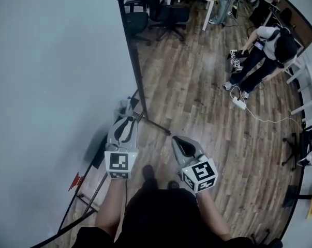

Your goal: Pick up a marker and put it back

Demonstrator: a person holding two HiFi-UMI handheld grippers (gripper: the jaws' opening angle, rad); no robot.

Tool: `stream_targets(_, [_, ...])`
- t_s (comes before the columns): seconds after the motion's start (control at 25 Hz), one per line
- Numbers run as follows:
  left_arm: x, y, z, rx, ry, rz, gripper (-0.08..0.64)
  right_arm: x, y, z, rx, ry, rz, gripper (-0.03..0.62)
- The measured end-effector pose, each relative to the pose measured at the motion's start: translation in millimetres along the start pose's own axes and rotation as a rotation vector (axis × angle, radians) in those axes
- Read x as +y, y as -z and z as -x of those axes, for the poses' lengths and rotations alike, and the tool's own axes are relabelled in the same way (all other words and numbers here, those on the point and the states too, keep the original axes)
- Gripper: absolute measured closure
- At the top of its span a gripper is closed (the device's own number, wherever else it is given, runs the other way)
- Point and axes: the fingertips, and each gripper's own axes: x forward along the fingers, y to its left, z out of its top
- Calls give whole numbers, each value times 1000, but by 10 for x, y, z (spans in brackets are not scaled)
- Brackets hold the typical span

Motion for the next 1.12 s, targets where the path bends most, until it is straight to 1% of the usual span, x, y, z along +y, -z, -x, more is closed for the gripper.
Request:
stream_targets(0.16, [-322, -88, 172, -11, -9, 27, 483, -58, 59, 297, -7, -20, 8, 589])
stream_targets(0.28, [-571, -120, 306, -4, -15, 49, 483, -102, 89, 509, -21, -35, 13, 589])
stream_targets(0.44, [-888, -209, 559, -10, -25, 86, 484, -97, 115, 799, -38, -71, 19, 589])
stream_targets(0.64, [-1212, -248, 909, -5, -72, 99, 483, -70, 232, 1049, -40, -133, 23, 589])
stream_targets(0.84, [-1421, -132, 1291, 17, -130, 127, 483, 115, 429, 1163, -20, -213, 31, 589])
stream_targets(0.96, [-1522, -79, 1468, 24, -166, 147, 483, 227, 483, 1222, -8, -260, 48, 589])
stream_targets(1.12, [-1605, -6, 1581, 35, -178, 162, 483, 352, 519, 1239, -6, -295, 57, 589])
